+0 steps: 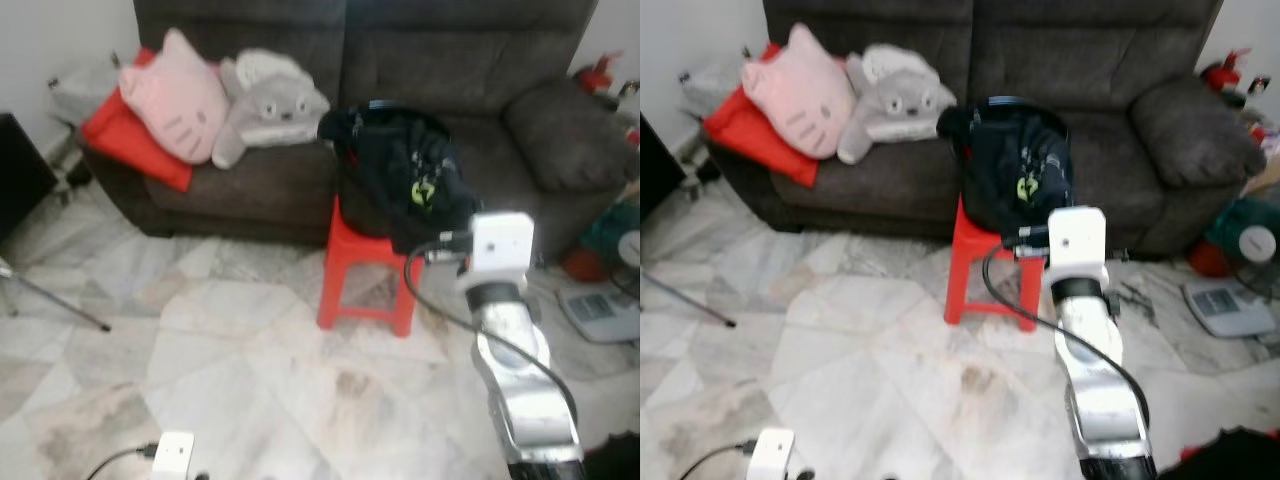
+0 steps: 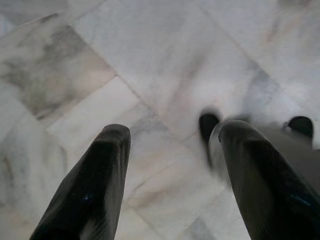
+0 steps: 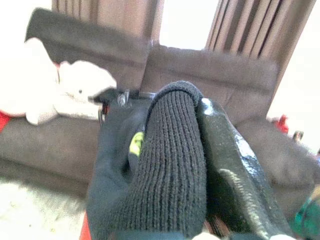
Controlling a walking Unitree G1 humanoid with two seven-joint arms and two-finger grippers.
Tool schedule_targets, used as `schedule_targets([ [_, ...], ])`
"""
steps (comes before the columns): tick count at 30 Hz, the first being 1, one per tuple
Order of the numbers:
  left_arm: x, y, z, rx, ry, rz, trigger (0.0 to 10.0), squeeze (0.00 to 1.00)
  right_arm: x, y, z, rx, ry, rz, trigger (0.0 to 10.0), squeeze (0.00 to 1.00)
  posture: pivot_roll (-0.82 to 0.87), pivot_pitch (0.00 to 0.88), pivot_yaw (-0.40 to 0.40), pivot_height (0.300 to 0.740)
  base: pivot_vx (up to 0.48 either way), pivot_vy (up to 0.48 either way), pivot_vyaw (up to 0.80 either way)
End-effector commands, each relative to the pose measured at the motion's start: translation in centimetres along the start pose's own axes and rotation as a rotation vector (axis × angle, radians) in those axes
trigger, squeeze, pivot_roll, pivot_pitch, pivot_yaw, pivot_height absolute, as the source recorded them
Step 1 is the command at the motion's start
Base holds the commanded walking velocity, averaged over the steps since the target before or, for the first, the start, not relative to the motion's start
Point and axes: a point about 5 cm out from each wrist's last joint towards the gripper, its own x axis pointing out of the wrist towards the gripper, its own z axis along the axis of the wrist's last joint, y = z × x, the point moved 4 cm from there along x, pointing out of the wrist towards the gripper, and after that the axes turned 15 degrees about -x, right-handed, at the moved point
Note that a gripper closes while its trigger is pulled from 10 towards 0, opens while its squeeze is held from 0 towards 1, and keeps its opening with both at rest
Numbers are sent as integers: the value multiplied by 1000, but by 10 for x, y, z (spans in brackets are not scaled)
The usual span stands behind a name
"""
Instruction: Hang hanger
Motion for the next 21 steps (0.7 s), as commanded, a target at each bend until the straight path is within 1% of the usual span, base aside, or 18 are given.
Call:
schedule_targets([
  [1, 0, 3, -2, 5, 11, 8, 10000, 0, 1, 1, 31, 22, -130, 6, 10000, 0, -162, 40, -18, 740, -307, 0, 0],
  [3, 0, 3, -2, 4, 10, 9, 10000, 0, 1, 6, 48, 62, -209, 46, 10000, 0, -163, 42, -19, 740, -307, 0, 0],
  [5, 0, 3, -2, 4, 10, 9, 10000, 0, 0, 10, 55, 72, -240, 76, 10000, 0, -163, 42, -19, 740, -296, 0, 0],
  [7, 0, 3, -2, 3, 10, 9, 10000, 0, -2, 16, 64, 78, -283, 122, 10000, 0, -166, 42, -19, 740, 0, 0, 0],
  [8, 0, 3, -2, 4, 10, 9, 10000, 0, -3, 19, 69, 107, -300, 152, 10000, 0, -166, 42, -19, 740, 0, 0, 0],
  [9, 0, 3, -2, 6, 11, 9, 10000, 0, -4, 24, 76, 150, -325, 203, 10000, 0, -166, 42, -20, 740, 0, 0, 0],
  [10, 0, 2, -2, 7, 11, 9, 10000, 0, -5, 26, 78, 162, -334, 223, 10000, 0, -166, 42, -20, 740, 0, 0, 0],
  [12, 0, 2, -2, 7, 11, 9, 10000, 0, -11, 37, 87, 242, -355, 336, 10000, 0, -166, 42, -20, 740, 0, 0, 0],
  [13, 0, 2, -2, 7, 11, 10, 10000, 0, -16, 43, 93, 271, -375, 405, 10000, 0, -166, 42, -20, 740, 0, 0, 0],
  [14, 0, 2, -2, 7, 11, 10, 10000, 0, -18, 46, 94, 279, -380, 439, 10000, 0, -169, 42, -23, 740, 0, 0, 0],
  [16, 0, 1, -1, 8, 11, 10, 10000, 0, -22, 50, 95, 292, -382, 483, 10000, 0, -169, 42, -24, 740, 0, 0, 0],
  [17, 0, 1, -1, 8, 11, 10, 10000, 0, -23, 51, 90, 304, -361, 495, 10000, 0, -169, 42, -24, 740, 0, 0, 0],
  [19, 0, 1, -1, 7, 11, 10, 10000, 0, -21, 50, 82, 303, -327, 479, 10000, 0, -169, 42, -24, 740, 0, 0, 0],
  [20, 0, 1, -1, 8, 12, 10, 10000, 0, -9, 38, 47, 313, -183, 349, 10000, 0, -170, 42, -24, 740, 0, 0, 0],
  [21, 0, 1, -1, 8, 12, 10, 10000, 0, -9, 38, 47, 313, -183, 349, 10000, 0, -170, 42, -24, 740, 0, 0, 0],
])
